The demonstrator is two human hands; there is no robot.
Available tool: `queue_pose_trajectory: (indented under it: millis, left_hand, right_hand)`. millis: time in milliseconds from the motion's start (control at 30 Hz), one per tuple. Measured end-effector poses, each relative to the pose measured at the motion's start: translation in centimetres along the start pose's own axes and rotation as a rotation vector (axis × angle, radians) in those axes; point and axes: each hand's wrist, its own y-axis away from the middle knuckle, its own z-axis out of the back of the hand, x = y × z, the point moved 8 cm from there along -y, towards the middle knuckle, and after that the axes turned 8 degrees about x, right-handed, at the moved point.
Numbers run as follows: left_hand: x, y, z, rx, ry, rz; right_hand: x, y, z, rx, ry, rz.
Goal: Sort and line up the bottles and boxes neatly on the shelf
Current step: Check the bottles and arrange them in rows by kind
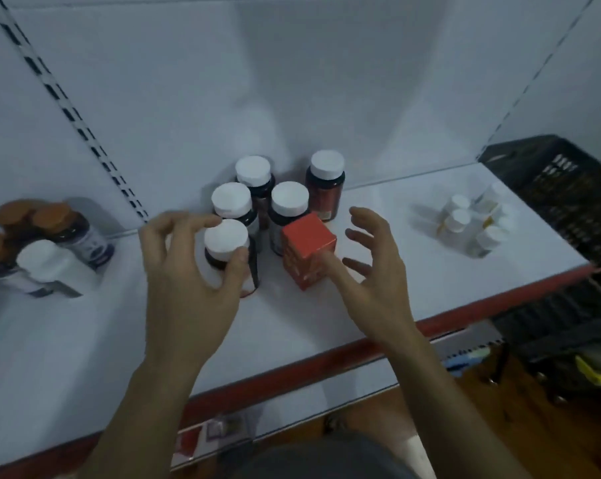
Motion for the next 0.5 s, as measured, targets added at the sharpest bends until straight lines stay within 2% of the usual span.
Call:
queue_pose_trajectory:
  millis: [67,167,233,333,433,500]
  left_hand:
    - [-2.8,0.6,-0.2,-0.081,-0.079,-0.080]
    - [-7.4,0.9,-2.4,0.013,-0.050,-0.123]
    - [-10.6,0.6,-3.9,0.062,-0.028,-0.164]
    - [-14.5,-0.8,-7.3,0.124,0.058,-0.244]
    - [-17.1,-2.5,-13.7,0.320,0.098,-0.266]
    - [-18.2,-3.3,-19.0,0.460,0.036,-0.315]
  right_hand:
    - [-1.5,-0.7,1.9,0.001,-0.008,0.025]
    - [-4.0,-2.3,4.7,0.080,0.119,0.021]
    - [-5.7,-2.9,6.1,0.216,0.218,-0.012]
    - [-7.6,-2.5,8.5,0.313,0.209,-0.033]
    - [-8.4,-1.7,12.0,0.190,0.267,0.015]
    - [-8.8,-0.7,14.8,0.011,0.310,0.048]
